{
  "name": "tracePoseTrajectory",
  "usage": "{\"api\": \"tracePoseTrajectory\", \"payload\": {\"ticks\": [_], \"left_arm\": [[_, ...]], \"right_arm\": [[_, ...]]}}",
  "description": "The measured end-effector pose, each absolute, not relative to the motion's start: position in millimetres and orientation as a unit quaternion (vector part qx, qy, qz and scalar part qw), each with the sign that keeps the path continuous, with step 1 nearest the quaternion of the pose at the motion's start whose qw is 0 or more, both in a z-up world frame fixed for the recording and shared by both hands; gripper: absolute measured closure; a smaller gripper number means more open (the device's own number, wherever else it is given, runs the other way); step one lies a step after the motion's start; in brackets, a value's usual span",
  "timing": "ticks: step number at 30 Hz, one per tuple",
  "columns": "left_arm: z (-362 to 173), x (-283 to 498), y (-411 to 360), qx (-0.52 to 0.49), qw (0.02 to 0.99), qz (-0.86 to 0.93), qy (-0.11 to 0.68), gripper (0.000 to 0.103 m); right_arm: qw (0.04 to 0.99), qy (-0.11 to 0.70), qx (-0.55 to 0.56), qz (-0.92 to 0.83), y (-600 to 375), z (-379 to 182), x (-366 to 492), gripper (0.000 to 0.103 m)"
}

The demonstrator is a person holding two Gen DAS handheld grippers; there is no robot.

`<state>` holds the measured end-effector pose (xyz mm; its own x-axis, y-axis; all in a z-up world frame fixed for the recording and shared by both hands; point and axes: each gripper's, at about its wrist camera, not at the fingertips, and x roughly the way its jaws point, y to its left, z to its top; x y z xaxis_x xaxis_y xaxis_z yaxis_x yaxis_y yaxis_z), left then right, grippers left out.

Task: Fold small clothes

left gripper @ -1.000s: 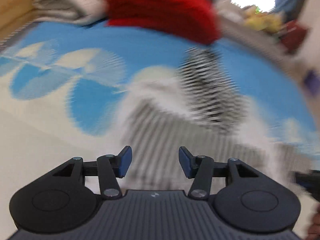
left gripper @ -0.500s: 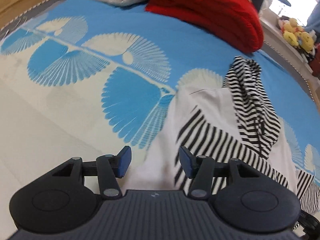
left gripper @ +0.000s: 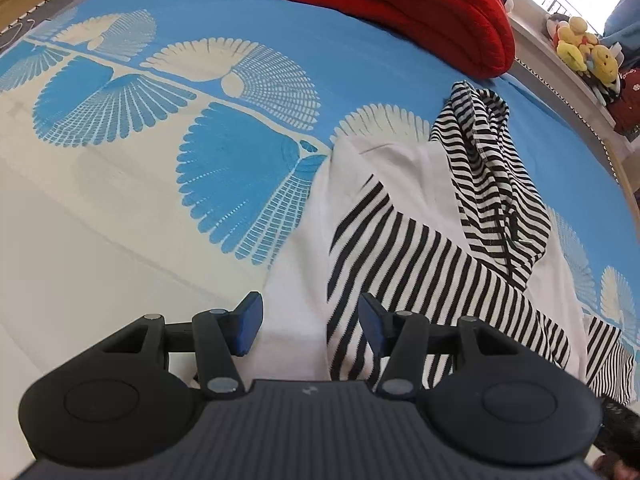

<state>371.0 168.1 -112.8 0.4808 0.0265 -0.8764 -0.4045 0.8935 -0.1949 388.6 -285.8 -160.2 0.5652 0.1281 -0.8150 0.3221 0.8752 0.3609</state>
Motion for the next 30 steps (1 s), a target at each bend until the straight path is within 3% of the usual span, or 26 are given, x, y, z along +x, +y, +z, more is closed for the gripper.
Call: {"api": "tracePoseTrajectory", "payload": {"ticks": [1,6,10,15,18,22,25,27,29,30], "left_arm": [[-113,371,167,-0.192,0.839,0.126,0.493,0.045],[-113,373,167,-0.190,0.839,0.125,0.495,0.045],[-114,374,168,-0.188,0.838,0.123,0.497,0.045],[-116,374,164,-0.183,0.839,0.121,0.498,0.045],[-120,375,157,-0.162,0.841,0.118,0.502,0.045],[-134,375,150,-0.150,0.834,0.113,0.519,0.045],[-145,375,150,-0.158,0.825,0.111,0.532,0.045],[-154,374,151,-0.172,0.816,0.108,0.542,0.045],[-170,374,153,-0.181,0.795,0.111,0.568,0.045],[-177,374,153,-0.178,0.787,0.118,0.579,0.045]], "right_arm": [[0.849,0.469,0.234,-0.060,-283,-163,390,0.052],[0.857,0.473,0.198,-0.052,-268,-169,392,0.055],[0.880,0.462,0.103,-0.032,-248,-162,393,0.099],[0.917,0.385,0.103,-0.037,-253,-120,382,0.100],[0.937,0.342,0.026,-0.059,-247,-103,376,0.101],[0.880,0.460,0.058,-0.098,-262,-145,393,0.100],[0.887,0.438,0.105,-0.105,-268,-142,390,0.096],[0.898,0.418,0.119,-0.067,-264,-135,391,0.083],[0.885,0.441,0.144,-0.037,-264,-144,396,0.061],[0.865,0.475,0.155,-0.035,-266,-156,400,0.060]]}}
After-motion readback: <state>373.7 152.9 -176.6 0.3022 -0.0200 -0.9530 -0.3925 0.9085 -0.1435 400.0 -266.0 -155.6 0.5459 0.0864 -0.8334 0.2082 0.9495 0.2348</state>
